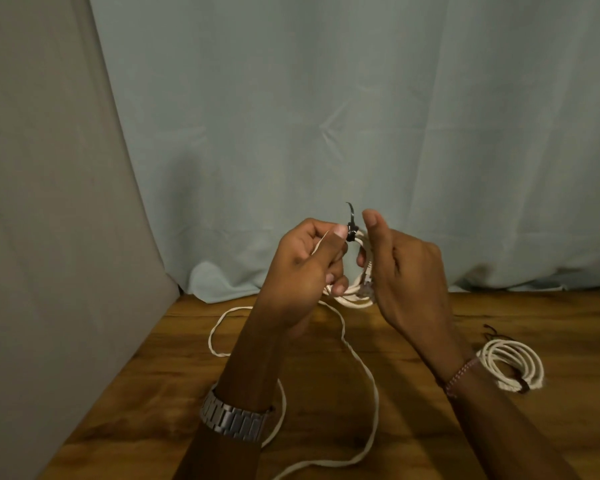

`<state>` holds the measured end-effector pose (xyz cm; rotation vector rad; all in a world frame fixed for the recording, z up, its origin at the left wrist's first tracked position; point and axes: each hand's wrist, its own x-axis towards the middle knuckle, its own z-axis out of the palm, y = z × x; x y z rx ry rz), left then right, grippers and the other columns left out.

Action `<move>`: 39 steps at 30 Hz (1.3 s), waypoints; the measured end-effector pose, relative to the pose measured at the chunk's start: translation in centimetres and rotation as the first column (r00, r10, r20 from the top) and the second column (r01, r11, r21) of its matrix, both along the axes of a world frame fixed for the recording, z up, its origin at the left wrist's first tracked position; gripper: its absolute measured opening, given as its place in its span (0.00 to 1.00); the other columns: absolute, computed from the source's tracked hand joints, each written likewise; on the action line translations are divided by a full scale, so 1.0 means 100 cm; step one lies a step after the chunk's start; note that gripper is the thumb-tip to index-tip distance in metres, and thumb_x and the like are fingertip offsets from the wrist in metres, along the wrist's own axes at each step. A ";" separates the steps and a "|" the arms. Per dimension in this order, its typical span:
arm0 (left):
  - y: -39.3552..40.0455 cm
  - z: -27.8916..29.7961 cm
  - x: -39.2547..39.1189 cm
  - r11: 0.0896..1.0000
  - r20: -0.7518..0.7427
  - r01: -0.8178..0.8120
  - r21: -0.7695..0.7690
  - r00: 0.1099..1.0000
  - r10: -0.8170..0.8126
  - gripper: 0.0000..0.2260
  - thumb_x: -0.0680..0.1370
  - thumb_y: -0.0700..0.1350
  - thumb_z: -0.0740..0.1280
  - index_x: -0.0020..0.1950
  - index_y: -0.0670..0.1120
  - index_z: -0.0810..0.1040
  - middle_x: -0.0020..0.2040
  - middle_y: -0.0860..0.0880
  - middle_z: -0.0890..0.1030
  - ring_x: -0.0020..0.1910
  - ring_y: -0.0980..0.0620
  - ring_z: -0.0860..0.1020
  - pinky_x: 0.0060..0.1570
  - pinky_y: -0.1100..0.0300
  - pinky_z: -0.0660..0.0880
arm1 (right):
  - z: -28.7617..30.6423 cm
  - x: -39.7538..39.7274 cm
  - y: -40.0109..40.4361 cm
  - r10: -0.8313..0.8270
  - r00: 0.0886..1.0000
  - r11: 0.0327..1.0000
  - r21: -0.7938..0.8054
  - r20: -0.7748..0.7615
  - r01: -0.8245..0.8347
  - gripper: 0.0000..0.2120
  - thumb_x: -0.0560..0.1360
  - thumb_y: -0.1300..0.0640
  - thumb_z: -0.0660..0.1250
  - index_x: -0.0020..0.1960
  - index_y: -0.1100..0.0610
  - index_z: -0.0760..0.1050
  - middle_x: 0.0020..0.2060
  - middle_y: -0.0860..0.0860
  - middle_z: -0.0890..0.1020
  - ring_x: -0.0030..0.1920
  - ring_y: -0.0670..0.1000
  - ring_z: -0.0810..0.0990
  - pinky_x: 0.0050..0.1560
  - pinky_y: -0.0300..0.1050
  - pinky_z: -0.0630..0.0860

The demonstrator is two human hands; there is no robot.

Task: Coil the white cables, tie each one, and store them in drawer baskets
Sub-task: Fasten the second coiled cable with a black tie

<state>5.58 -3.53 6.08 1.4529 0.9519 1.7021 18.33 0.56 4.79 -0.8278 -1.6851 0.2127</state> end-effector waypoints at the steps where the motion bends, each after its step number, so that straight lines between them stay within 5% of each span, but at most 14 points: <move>1: 0.000 0.000 0.000 0.999 0.024 0.030 -0.020 0.999 -0.029 0.08 0.85 0.41 0.60 0.49 0.39 0.72 0.33 0.47 0.68 0.25 0.55 0.63 0.25 0.62 0.67 | 0.000 0.000 0.002 -0.028 1.000 0.999 0.026 0.013 0.028 0.33 0.82 0.34 0.46 0.32 0.52 0.75 0.22 0.46 0.75 0.26 0.45 0.76 0.32 0.42 0.70; 6: 0.004 -0.002 0.001 0.992 0.086 0.108 -0.072 0.991 -0.101 0.10 0.85 0.43 0.58 0.44 0.43 0.69 0.33 0.49 0.65 0.25 0.58 0.60 0.22 0.65 0.62 | -0.002 0.000 0.005 -0.127 0.988 0.992 0.029 0.090 0.125 0.36 0.81 0.33 0.43 0.32 0.52 0.76 0.25 0.47 0.77 0.28 0.47 0.76 0.34 0.49 0.74; 11: 0.005 -0.002 0.001 0.997 0.013 -0.020 -0.077 1.000 0.021 0.12 0.85 0.46 0.59 0.44 0.44 0.70 0.31 0.52 0.66 0.24 0.59 0.61 0.23 0.65 0.61 | 0.006 0.006 -0.001 0.170 0.984 0.975 -0.157 0.055 -0.159 0.31 0.81 0.35 0.47 0.35 0.53 0.76 0.25 0.49 0.78 0.26 0.46 0.78 0.33 0.48 0.76; 13: 0.005 -0.002 0.000 0.996 0.001 -0.054 -0.071 0.999 0.054 0.12 0.85 0.46 0.59 0.44 0.44 0.71 0.31 0.52 0.66 0.24 0.59 0.61 0.24 0.65 0.60 | 0.009 0.014 0.000 0.273 0.957 0.948 -0.194 0.094 -0.252 0.25 0.82 0.37 0.50 0.40 0.52 0.75 0.29 0.47 0.79 0.31 0.48 0.79 0.36 0.55 0.79; 15: 0.005 -0.002 -0.003 0.995 0.000 -0.080 -0.067 0.997 0.080 0.12 0.85 0.47 0.59 0.43 0.45 0.72 0.31 0.51 0.66 0.26 0.59 0.61 0.25 0.64 0.60 | 0.012 0.022 0.001 0.394 0.912 0.894 -0.279 0.117 -0.351 0.22 0.82 0.39 0.53 0.50 0.54 0.77 0.37 0.51 0.82 0.36 0.52 0.83 0.39 0.59 0.82; 18: 0.004 -0.002 -0.007 0.990 -0.024 -0.120 -0.078 0.993 0.118 0.12 0.85 0.48 0.58 0.45 0.46 0.73 0.30 0.53 0.66 0.27 0.58 0.61 0.26 0.63 0.60 | 0.021 0.036 0.002 0.574 0.815 0.757 -0.433 0.082 -0.489 0.18 0.82 0.46 0.57 0.66 0.52 0.76 0.48 0.50 0.86 0.47 0.52 0.86 0.46 0.51 0.85; 23: 0.003 -0.002 -0.006 0.988 -0.054 -0.131 -0.077 0.990 0.128 0.13 0.85 0.50 0.58 0.44 0.46 0.73 0.29 0.55 0.67 0.27 0.58 0.62 0.26 0.63 0.61 | 0.027 0.046 0.003 0.691 0.723 0.613 -0.521 -0.011 -0.594 0.19 0.78 0.55 0.65 0.69 0.54 0.76 0.54 0.51 0.87 0.55 0.52 0.86 0.54 0.48 0.84; 32: 0.002 -0.002 -0.002 0.978 -0.100 -0.206 -0.020 0.974 0.203 0.15 0.85 0.51 0.58 0.40 0.46 0.69 0.26 0.56 0.67 0.26 0.59 0.65 0.26 0.65 0.68 | 0.021 0.030 -0.002 0.504 0.863 0.773 -0.459 0.026 -0.438 0.20 0.68 0.44 0.74 0.56 0.55 0.79 0.45 0.52 0.87 0.41 0.55 0.88 0.45 0.59 0.85; 39: 0.004 -0.002 -0.008 0.984 -0.060 -0.178 -0.017 0.982 0.177 0.10 0.83 0.47 0.65 0.47 0.43 0.80 0.31 0.51 0.75 0.30 0.55 0.70 0.31 0.63 0.71 | 0.019 0.029 0.000 0.479 0.877 0.782 -0.472 0.035 -0.408 0.11 0.76 0.54 0.73 0.56 0.54 0.78 0.47 0.51 0.85 0.42 0.54 0.88 0.46 0.58 0.85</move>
